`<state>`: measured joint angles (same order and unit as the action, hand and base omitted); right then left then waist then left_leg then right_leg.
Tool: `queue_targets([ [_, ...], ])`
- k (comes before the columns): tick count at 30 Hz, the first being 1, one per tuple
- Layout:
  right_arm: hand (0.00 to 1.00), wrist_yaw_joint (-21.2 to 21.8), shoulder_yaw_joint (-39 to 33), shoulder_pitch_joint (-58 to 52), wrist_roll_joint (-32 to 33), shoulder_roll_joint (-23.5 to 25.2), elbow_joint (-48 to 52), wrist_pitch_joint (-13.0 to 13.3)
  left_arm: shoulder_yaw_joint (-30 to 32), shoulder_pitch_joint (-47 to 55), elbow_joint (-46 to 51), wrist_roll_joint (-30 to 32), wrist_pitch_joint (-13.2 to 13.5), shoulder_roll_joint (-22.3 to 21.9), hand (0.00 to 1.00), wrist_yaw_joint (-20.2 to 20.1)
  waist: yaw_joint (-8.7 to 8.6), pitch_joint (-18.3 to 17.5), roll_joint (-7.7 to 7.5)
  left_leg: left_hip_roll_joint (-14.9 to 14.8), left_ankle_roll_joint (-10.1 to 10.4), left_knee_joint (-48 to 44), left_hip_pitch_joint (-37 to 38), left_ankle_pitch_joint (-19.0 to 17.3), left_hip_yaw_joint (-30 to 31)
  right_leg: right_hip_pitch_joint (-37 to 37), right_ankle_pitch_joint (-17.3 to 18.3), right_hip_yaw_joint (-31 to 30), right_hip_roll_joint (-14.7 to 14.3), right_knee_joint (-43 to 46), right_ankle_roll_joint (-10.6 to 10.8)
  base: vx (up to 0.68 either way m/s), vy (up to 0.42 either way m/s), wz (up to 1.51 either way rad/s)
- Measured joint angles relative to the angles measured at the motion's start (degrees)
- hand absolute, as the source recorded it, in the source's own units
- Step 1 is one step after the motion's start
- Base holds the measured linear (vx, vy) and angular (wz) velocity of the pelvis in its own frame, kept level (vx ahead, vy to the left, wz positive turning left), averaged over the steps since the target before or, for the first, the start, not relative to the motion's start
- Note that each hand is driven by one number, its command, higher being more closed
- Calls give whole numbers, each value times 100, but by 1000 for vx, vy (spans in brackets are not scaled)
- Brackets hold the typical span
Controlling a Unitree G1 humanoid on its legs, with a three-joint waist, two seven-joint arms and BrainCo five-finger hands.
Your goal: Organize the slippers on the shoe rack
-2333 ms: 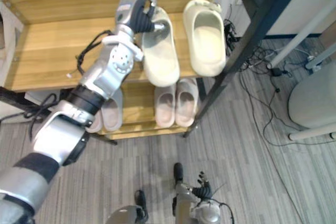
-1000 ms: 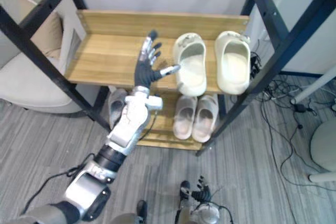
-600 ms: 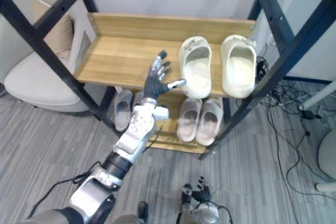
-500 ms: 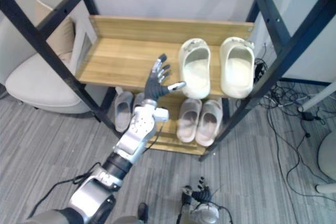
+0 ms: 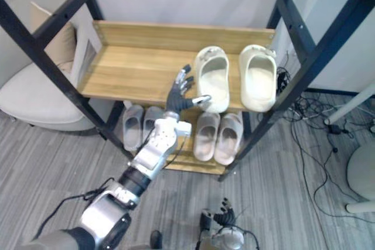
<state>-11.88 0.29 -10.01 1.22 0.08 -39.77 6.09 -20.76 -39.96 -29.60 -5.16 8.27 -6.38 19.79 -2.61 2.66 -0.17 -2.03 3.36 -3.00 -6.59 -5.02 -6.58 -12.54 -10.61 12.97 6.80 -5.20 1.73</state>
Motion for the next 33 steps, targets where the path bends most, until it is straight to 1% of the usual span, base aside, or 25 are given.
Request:
queue_targets([
  [6,0,1,-30,13,-3,-6,0,-2,12,-395,-314,54,-32,5,0,15,-56,5,-21,-6,-4,16,-37,-23,-214,-160,-32,-215,-41,0,4,22,-2,-18],
  [9,0,2,-67,9,-7,-5,2,-2,42,-533,-400,53,-124,5,0,19,-93,7,-25,-18,1,12,-34,-43,-242,-173,-31,-243,-59,1,4,39,-1,-7],
  [14,0,4,-183,13,-8,1,27,-2,123,-666,-484,53,-149,5,0,29,-90,15,-39,-12,-4,12,-41,-74,-303,-210,-34,-298,-61,1,8,38,8,-6],
  [20,0,6,-214,12,-10,3,63,-2,184,-744,-491,55,-189,20,0,135,-81,25,-55,2,-20,-11,-34,-127,-394,-243,-54,-404,-63,1,34,39,12,-8],
  [24,0,9,-233,14,-14,32,68,-2,285,-836,-517,61,-252,23,0,134,-79,60,-107,18,-36,-16,-25,-139,-406,-240,-61,-420,-50,1,44,0,0,0],
  [27,0,9,-240,13,-20,103,68,-2,335,-903,-569,74,-251,39,0,126,-82,89,-150,23,-42,-16,-11,-143,-408,-227,-62,-424,-45,1,46,11,1,0],
  [33,0,30,-237,19,-87,238,70,-2,340,-814,-439,164,-294,109,0,109,-80,124,-150,24,-49,-20,64,-148,-360,-126,-57,-390,-36,2,49,16,1,2],
])
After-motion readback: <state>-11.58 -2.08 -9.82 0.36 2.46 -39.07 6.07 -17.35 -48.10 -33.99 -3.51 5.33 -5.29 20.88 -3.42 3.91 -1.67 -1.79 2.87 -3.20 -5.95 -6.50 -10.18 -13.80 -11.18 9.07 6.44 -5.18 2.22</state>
